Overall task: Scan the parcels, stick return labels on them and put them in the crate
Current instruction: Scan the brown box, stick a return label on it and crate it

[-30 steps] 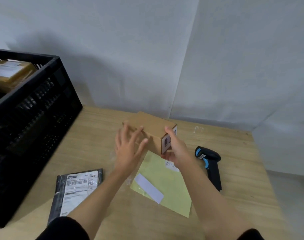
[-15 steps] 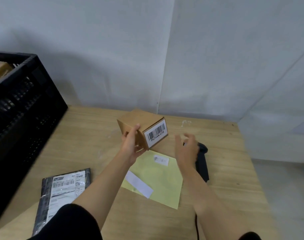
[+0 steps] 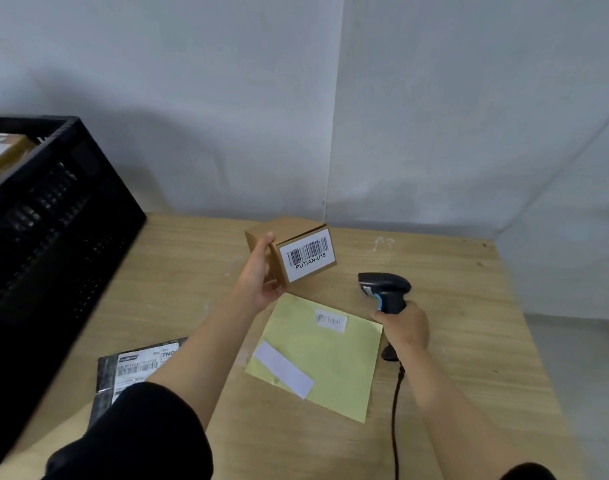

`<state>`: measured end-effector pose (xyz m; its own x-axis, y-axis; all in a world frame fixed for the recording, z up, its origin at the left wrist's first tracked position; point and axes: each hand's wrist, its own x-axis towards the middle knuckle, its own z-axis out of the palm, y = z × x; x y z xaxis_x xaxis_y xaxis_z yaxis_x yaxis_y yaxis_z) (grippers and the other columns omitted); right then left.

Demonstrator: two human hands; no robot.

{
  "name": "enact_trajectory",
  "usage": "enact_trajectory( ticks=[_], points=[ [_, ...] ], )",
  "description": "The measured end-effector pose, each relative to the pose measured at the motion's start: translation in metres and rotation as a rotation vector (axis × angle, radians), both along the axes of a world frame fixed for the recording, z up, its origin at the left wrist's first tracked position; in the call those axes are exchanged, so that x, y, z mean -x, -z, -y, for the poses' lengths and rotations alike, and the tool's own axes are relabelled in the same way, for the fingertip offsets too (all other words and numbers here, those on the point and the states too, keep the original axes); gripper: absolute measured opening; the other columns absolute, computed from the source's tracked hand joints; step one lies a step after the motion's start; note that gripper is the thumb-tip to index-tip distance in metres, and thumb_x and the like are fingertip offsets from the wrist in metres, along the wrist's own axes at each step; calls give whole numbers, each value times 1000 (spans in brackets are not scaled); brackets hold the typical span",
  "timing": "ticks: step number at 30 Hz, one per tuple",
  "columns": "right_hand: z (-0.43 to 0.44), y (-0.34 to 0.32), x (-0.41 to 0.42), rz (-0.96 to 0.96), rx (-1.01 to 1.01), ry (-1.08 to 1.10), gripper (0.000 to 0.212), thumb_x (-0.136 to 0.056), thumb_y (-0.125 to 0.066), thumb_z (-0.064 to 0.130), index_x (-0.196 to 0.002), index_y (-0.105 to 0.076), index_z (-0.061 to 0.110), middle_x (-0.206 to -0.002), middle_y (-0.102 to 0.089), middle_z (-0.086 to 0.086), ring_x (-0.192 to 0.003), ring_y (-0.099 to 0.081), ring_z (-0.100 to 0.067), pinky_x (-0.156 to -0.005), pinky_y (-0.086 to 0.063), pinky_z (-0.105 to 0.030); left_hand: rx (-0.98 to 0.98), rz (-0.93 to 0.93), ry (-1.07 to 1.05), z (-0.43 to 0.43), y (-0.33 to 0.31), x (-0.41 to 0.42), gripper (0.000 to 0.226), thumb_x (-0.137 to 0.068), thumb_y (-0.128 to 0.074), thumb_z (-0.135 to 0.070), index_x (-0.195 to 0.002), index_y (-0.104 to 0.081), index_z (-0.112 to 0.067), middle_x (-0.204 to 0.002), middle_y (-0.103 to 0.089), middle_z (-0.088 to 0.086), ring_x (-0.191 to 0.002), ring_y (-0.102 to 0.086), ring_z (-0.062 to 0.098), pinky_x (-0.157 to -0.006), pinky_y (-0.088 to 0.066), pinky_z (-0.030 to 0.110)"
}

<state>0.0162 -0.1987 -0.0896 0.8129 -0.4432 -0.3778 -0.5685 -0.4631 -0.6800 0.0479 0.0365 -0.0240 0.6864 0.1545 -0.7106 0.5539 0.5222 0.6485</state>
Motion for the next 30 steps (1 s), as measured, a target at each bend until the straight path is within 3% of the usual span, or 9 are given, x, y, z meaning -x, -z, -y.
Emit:
enact_trajectory(
  ticks=[2,5,8,11,14,19,21,24,30],
  points=[
    [-8,-11,-5,-11,-129,-47,30,-69,-78,15,-93,-64,7,-85,-67,-9,-67,-58,-24,-57,-43,-28,-25,-6,-15,-9,-2,2,41,-75,-68,-56,-88,-56,-19,-89,-62,11,-78,-61,23,-57,-51,33],
    [-20,-29,-8,-112,-527,-94,38,-67,-80,7,-101,-64,9,-84,-64,-9,-64,-61,-24,-56,-55,-31,-62,-25,-38,-24,-8,5,43,-74,-67,-57,-89,-56,-18,-95,-61,11,-82,-60,23,-57,-51,33],
    [-29,-48,-2,-190,-812,-245,43,-69,-80,5,-108,-61,11,-94,-65,-13,-70,-70,-30,-59,-59,-37,-48,-53,-60,-42,-15,8,58,-73,-70,-56,-112,-54,-16,-102,-60,14,-89,-60,26,-63,-53,37],
    [-40,-65,5,-129,-920,-409,38,-76,-72,2,-108,-55,12,-88,-70,-13,-71,-72,-36,-53,-56,-33,-45,-86,-64,-59,-22,13,71,-71,-73,-54,-125,-50,-13,-109,-59,17,-93,-62,30,-70,-55,41],
    [-56,-76,14,50,-879,-456,27,-80,-65,-2,-103,-54,7,-73,-70,-12,-51,-64,-30,-43,-46,-28,-45,-94,-71,-66,-25,22,69,-72,-72,-53,-124,-50,-14,-112,-59,18,-89,-63,30,-64,-55,41],
    [-90,-82,33,235,-667,-459,4,-78,-60,-1,-79,-57,2,-60,-61,-11,-38,-56,-24,-39,-40,-27,-50,-81,-99,-67,-20,34,62,-72,-71,-54,-115,-54,-13,-123,-57,13,-108,-59,31,-80,-55,42],
    [-100,-81,39,282,-567,-455,5,-77,-59,3,-75,-55,6,-59,-60,-11,-38,-57,-23,-39,-40,-27,-45,-84,-104,-66,-19,38,59,-73,-71,-55,-109,-55,-11,-118,-59,14,-106,-60,31,-75,-55,41],
    [-109,-80,44,319,-466,-455,10,-76,-60,9,-80,-54,1,-62,-59,-12,-39,-58,-19,-40,-41,-26,-48,-82,-112,-67,-17,42,58,-74,-70,-55,-108,-54,-10,-117,-59,15,-108,-58,31,-79,-54,42],
    [-114,-83,47,324,-383,-470,15,-77,-60,10,-84,-52,-2,-62,-57,-16,-38,-60,-17,-41,-42,-27,-47,-94,-136,-66,-17,46,49,-75,-69,-56,-87,-56,-10,-102,-62,13,-106,-59,32,-79,-54,41]
  ],
)
